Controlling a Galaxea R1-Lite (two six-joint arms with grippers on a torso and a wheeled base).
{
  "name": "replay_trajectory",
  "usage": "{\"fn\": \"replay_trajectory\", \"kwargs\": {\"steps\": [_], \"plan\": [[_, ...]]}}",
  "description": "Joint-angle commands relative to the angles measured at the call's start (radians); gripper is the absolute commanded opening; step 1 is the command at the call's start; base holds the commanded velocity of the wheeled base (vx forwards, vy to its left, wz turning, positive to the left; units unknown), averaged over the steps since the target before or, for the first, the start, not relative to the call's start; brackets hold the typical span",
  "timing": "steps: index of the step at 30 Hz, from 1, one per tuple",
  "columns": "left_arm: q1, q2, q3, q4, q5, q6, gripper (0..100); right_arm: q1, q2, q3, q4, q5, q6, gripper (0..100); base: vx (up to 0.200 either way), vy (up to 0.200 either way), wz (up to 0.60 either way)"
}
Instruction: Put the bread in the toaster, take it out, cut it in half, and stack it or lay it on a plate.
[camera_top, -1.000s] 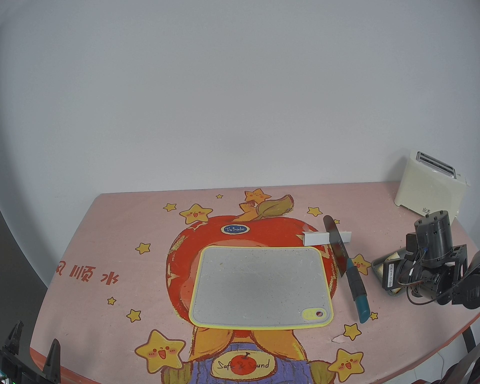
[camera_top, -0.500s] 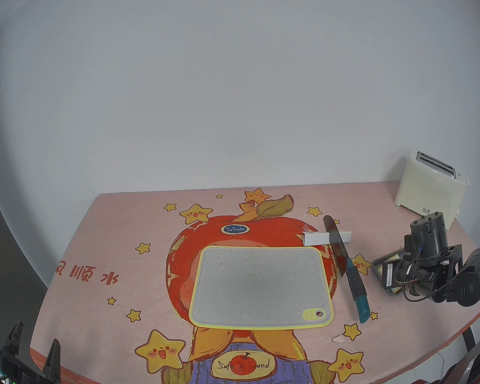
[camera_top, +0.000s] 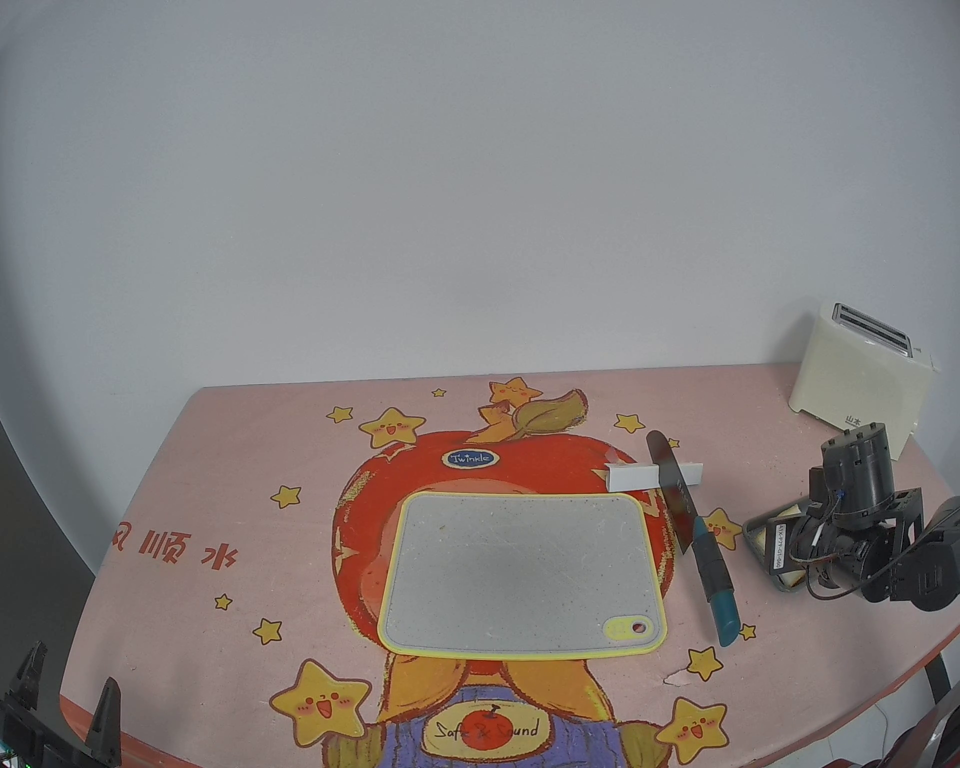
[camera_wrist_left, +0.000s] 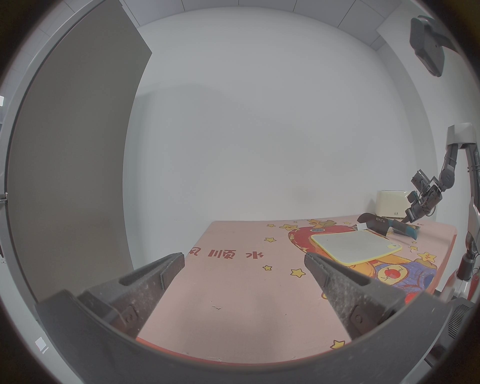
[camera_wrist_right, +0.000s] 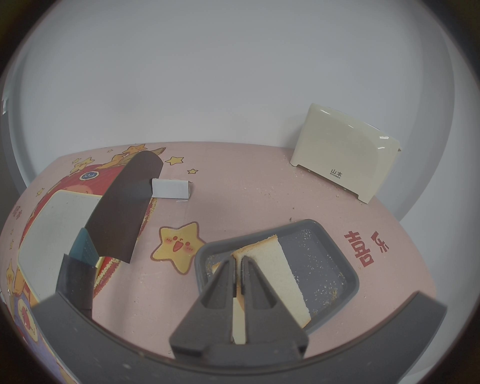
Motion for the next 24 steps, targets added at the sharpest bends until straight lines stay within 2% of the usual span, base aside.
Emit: {"fn": "replay_trajectory", "kwargs": {"steps": [1, 24], "plan": [[0.000, -0.010, 0.018, 0.000, 0.000, -0.001, 100, 0.002, 0.005, 0.002, -0.001, -0.001, 0.000, 0, 0.000, 0.000, 0.00], [0.000, -0.010, 0.018, 0.000, 0.000, 0.001, 100, 0.019, 0.003, 0.014, 0.001, -0.001, -0.001, 0, 0.000, 0.000, 0.00]]}}
